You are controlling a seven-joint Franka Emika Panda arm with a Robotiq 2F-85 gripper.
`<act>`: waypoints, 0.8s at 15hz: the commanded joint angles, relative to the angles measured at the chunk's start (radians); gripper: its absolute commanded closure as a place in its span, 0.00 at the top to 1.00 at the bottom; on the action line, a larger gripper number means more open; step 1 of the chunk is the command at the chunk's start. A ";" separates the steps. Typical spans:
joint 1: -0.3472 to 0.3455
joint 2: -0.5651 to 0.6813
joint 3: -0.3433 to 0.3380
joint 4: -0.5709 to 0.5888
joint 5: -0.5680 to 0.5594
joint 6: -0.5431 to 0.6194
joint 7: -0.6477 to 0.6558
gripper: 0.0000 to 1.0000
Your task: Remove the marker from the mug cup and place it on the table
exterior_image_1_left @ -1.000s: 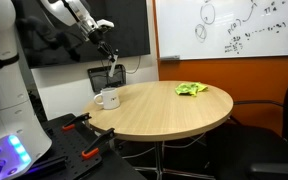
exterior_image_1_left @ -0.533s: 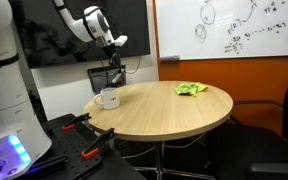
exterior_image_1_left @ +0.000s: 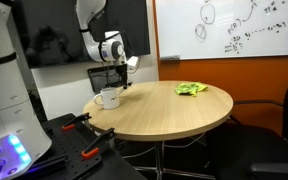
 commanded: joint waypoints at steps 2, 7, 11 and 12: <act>0.288 -0.116 -0.288 0.053 -0.156 -0.223 0.183 0.61; 0.393 -0.249 -0.211 0.082 -0.374 -0.652 0.399 0.98; 0.369 -0.296 -0.058 0.104 -0.310 -0.927 0.412 1.00; 0.356 -0.308 -0.039 0.098 -0.294 -0.928 0.392 1.00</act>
